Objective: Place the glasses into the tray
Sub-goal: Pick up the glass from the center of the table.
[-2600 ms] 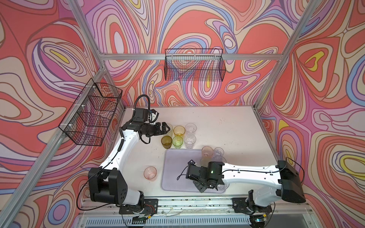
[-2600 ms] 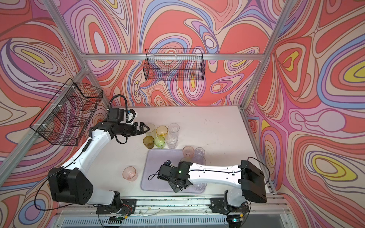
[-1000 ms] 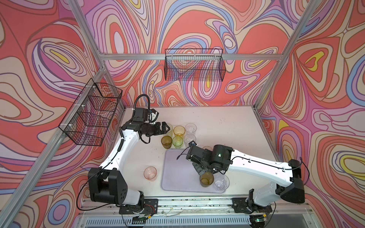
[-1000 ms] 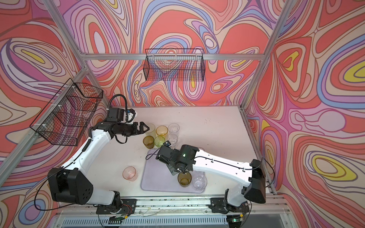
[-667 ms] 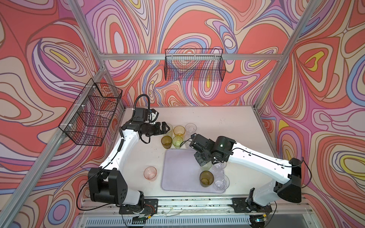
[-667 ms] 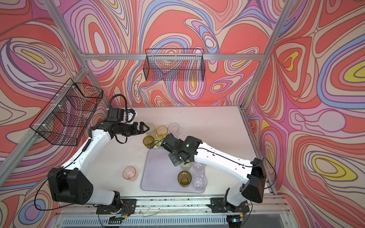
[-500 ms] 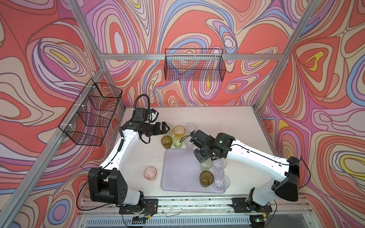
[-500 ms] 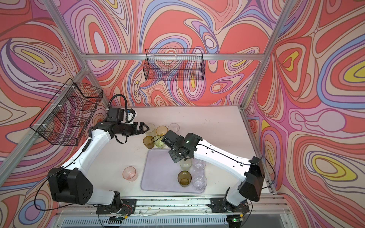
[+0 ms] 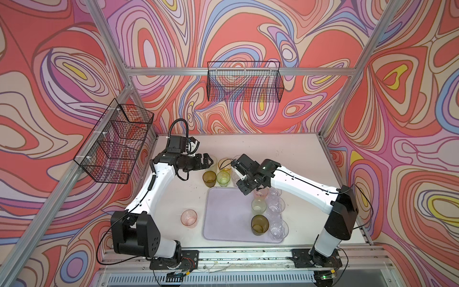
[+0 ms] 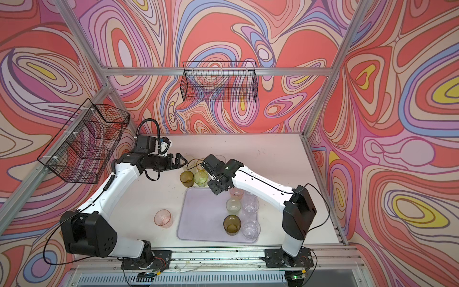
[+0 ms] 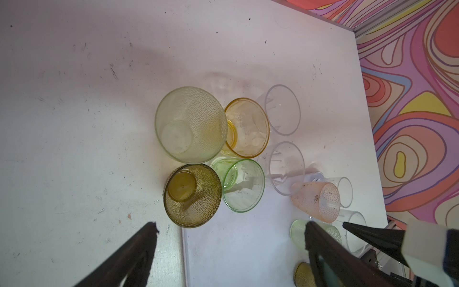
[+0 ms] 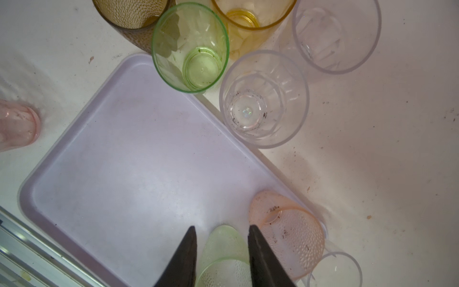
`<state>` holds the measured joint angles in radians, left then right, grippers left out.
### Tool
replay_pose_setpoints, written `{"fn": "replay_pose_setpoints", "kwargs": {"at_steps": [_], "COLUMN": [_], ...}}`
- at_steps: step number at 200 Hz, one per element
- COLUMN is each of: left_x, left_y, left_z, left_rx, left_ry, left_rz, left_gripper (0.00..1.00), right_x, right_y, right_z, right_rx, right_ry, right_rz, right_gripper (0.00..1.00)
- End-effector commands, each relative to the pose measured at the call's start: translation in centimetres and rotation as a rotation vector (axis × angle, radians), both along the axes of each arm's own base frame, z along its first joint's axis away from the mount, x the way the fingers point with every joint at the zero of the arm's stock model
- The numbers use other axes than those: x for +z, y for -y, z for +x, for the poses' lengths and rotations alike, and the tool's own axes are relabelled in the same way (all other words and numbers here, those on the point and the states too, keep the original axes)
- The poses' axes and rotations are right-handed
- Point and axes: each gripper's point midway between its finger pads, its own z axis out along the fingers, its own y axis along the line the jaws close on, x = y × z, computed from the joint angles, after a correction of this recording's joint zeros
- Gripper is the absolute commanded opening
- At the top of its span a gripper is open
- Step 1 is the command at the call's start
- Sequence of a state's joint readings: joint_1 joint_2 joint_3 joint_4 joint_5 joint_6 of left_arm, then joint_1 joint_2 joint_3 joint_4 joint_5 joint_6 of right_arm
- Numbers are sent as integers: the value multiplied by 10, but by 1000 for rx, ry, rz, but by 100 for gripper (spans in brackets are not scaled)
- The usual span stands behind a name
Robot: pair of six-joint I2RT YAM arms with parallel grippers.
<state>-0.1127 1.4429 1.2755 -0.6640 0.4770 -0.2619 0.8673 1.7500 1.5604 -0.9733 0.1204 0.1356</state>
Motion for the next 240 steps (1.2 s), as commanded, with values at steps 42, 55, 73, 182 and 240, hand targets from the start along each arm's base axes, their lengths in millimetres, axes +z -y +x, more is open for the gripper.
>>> {"fn": "replay_pose_setpoints", "kwargs": {"at_steps": [42, 55, 73, 182, 240], "left_x": [-1, -1, -1, 1, 1], "left_y": [1, 1, 1, 4, 3], "left_z": [-2, -2, -2, -3, -3], "left_rx": [-17, -17, -19, -24, -24], "left_ry": [-21, -21, -20, -19, -18], "left_rz": [13, 15, 16, -1, 1], "left_gripper": [95, 95, 96, 95, 96], "right_x": [-13, -15, -18, -43, -58], "right_y": [-22, -25, -31, -44, -44], "right_z": [35, 41, 47, 65, 69], "right_rx": [50, 58, 70, 90, 89], "right_ry": [10, 17, 26, 8, -1], "right_rz": [60, 59, 64, 59, 49], "right_gripper": [35, 35, 35, 33, 29]}}
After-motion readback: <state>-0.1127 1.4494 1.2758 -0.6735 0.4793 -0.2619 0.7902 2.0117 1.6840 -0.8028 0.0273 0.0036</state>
